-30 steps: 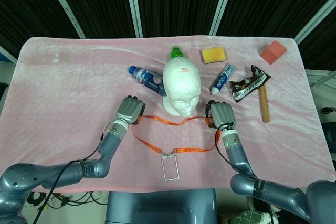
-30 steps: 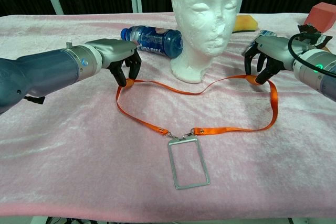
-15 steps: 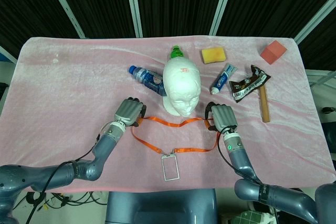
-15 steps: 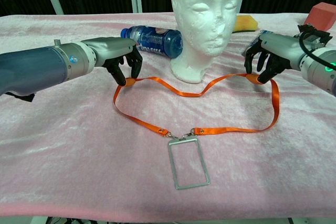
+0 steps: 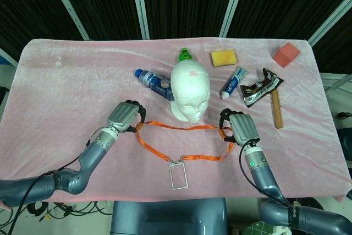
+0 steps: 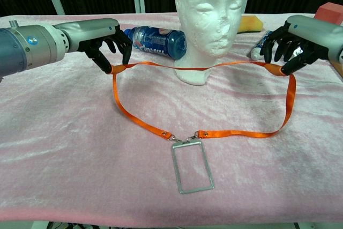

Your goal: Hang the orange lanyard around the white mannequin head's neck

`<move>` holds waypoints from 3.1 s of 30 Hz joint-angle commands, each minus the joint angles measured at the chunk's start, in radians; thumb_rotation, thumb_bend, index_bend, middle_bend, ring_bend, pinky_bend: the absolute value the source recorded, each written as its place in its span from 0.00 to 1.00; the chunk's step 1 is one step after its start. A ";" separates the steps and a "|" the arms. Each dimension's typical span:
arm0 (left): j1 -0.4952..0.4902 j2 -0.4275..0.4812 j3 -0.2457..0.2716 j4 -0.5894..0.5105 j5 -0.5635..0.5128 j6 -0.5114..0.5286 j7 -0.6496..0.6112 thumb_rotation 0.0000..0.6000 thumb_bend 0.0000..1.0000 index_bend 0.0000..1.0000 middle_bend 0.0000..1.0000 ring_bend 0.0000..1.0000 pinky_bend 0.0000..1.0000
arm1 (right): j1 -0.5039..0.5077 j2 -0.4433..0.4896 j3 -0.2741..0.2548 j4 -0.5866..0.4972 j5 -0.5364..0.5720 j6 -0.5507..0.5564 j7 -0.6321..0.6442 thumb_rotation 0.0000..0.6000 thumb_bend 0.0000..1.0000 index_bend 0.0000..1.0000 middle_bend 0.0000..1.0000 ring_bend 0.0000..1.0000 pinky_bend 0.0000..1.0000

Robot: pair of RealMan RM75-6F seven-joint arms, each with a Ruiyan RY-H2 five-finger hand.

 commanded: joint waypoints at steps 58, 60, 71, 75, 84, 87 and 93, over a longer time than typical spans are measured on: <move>-0.064 0.152 -0.311 -0.139 -0.244 -0.033 -0.346 1.00 0.46 0.67 0.47 0.24 0.26 | 0.242 0.356 0.343 -0.080 0.483 -0.179 0.087 1.00 0.49 0.80 0.32 0.40 0.35; -0.070 0.142 -0.319 -0.134 -0.253 -0.031 -0.359 1.00 0.46 0.67 0.47 0.24 0.27 | 0.253 0.359 0.346 -0.063 0.494 -0.200 0.098 1.00 0.49 0.80 0.32 0.40 0.35; -0.100 0.094 -0.332 -0.073 -0.292 0.006 -0.365 1.00 0.45 0.67 0.48 0.24 0.27 | 0.322 0.350 0.339 0.027 0.539 -0.268 0.128 1.00 0.49 0.81 0.32 0.40 0.35; -0.118 0.068 -0.330 -0.029 -0.303 0.006 -0.359 1.00 0.45 0.67 0.48 0.24 0.28 | 0.360 0.331 0.327 0.078 0.560 -0.286 0.116 1.00 0.49 0.81 0.32 0.41 0.35; -0.161 -0.009 -0.344 0.104 -0.320 -0.004 -0.372 1.00 0.45 0.68 0.48 0.24 0.28 | 0.429 0.273 0.310 0.189 0.588 -0.326 0.113 1.00 0.49 0.81 0.32 0.41 0.35; -0.171 -0.025 -0.356 0.136 -0.321 -0.006 -0.384 1.00 0.45 0.68 0.48 0.24 0.28 | 0.445 0.259 0.308 0.220 0.589 -0.337 0.114 1.00 0.49 0.81 0.32 0.41 0.35; -0.199 -0.078 -0.350 0.236 -0.308 -0.009 -0.379 1.00 0.45 0.68 0.48 0.24 0.28 | 0.483 0.220 0.286 0.296 0.605 -0.372 0.102 1.00 0.49 0.81 0.32 0.41 0.35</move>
